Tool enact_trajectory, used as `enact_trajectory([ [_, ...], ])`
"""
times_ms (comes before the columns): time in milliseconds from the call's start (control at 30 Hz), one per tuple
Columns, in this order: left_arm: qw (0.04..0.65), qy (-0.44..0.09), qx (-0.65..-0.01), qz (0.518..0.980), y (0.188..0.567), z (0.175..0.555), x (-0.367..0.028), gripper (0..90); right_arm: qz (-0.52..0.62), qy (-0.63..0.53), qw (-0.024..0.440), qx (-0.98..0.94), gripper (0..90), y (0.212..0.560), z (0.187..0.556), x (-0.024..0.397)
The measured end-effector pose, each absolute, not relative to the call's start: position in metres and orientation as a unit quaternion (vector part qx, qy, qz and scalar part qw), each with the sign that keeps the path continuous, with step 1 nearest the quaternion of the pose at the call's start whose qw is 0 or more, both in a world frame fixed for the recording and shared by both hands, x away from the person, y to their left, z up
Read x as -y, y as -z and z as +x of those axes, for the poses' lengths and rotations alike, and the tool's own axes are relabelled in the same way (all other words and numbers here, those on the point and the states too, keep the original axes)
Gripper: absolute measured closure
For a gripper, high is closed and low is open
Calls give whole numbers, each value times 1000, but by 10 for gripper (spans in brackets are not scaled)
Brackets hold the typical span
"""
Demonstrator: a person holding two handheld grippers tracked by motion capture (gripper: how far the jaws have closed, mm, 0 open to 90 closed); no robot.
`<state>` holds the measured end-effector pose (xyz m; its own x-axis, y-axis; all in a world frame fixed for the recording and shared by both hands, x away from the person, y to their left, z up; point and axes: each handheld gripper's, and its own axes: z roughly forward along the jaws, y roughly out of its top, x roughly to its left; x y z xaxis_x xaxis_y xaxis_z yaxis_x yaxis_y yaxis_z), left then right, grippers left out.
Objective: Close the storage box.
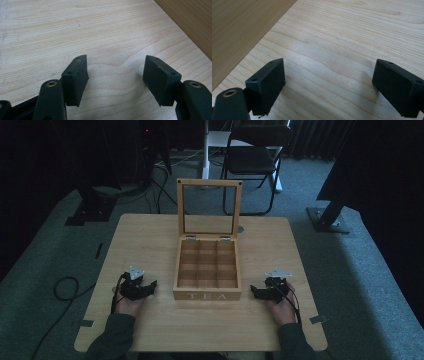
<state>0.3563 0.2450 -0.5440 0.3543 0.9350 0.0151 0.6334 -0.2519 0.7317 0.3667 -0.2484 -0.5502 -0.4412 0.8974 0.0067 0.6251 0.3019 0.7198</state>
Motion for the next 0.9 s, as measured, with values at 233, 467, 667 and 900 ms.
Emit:
enact_trajectory([
  [233, 324, -230, -515, 759, 544, 356, -245, 341, 488, -334, 204, -781, 108, 550, 367, 248],
  [467, 321, -224, -516, 762, 541, 357, -247, 417, 484, -336, 204, -782, 186, 549, 367, 250],
  [667, 328, -224, -508, 764, 533, 362, -246, 432, 487, -318, 194, -790, 282, 543, 370, 250],
  [900, 339, -217, -496, 769, 525, 366, -241, 432, 481, -303, 212, -795, 344, 533, 367, 250],
])
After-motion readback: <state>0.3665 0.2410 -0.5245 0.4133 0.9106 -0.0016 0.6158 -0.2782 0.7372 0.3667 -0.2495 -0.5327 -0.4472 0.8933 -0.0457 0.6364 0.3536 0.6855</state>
